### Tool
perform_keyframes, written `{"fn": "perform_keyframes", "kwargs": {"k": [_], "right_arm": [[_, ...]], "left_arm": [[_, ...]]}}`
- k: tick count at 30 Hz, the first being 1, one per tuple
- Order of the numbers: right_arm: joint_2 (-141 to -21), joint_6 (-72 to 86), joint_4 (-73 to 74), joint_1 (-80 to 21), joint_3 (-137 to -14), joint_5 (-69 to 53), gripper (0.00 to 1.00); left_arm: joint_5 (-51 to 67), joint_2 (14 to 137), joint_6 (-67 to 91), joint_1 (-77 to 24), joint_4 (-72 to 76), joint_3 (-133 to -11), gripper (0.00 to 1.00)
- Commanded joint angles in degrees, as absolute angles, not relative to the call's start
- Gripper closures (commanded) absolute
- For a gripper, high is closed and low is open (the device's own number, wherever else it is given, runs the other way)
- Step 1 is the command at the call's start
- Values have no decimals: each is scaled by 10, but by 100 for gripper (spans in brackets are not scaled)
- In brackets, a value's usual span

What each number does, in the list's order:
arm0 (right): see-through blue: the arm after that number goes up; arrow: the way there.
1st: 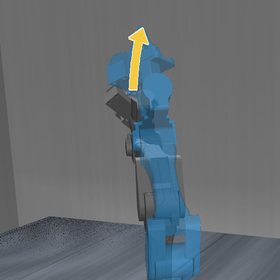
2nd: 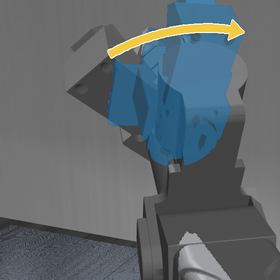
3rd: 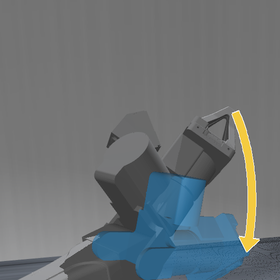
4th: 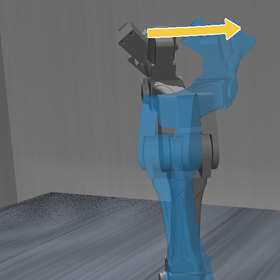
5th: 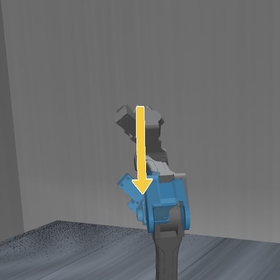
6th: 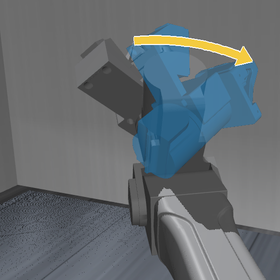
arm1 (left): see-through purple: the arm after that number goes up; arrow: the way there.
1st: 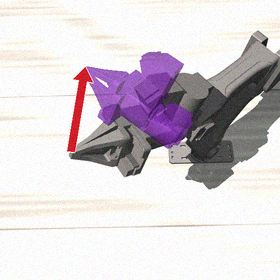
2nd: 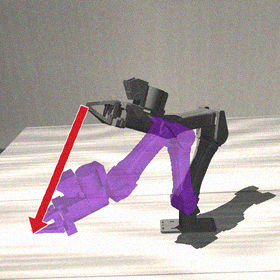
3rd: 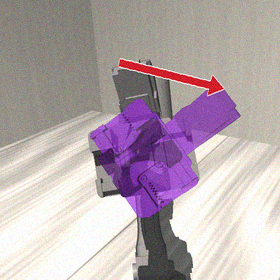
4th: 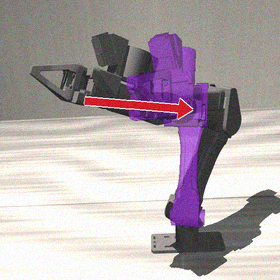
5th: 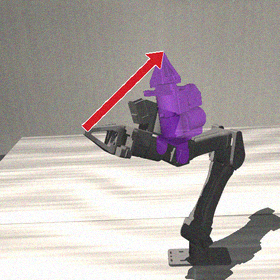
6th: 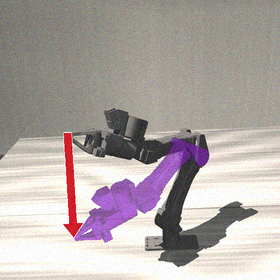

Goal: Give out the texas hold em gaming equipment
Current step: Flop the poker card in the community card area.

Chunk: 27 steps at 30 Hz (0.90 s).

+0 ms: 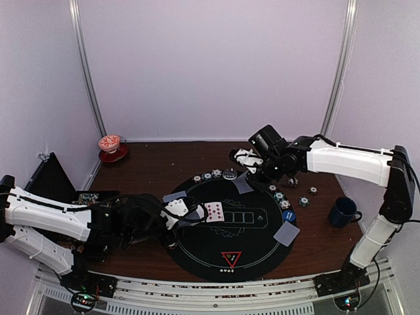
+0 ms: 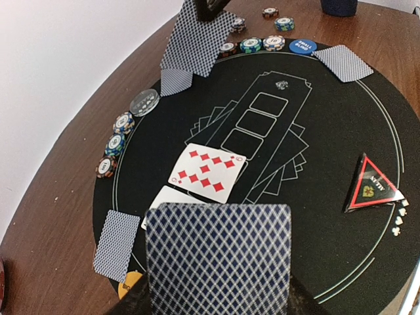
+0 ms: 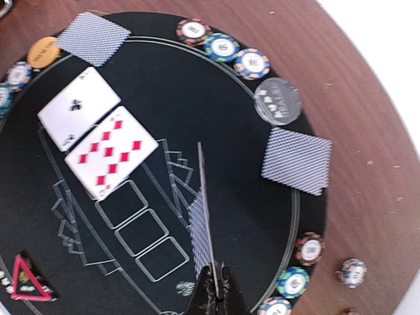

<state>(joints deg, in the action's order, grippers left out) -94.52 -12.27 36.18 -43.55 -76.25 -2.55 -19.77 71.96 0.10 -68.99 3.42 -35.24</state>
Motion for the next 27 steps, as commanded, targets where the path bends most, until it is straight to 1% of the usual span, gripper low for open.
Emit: {"fn": "perform_keyframes", "kwargs": {"k": [1,5,12,14,21,27], "right_arm": [[-958,-146,301,-488,-740,170,100],[-993,-163,281,-526,-728,263,100],[-1059,-187,241,-570,-704,369,100],[-1074,-192,237,-580,-700,372,100],[-1104,-209,233,-621,-695,324,100],[-1115,-214,235,-631,-696,290,100]], "left_arm": [[-207,717,1,-689,69,-363,46],[-207,714,1,-689,68,-361,46],[-207,713,1,-689,68,-361,46],[-207,713,1,-689,68,-361,46],[-207,713,1,-689,68,-361,46],[-207,708,1,-689,68,-360,46]]}}
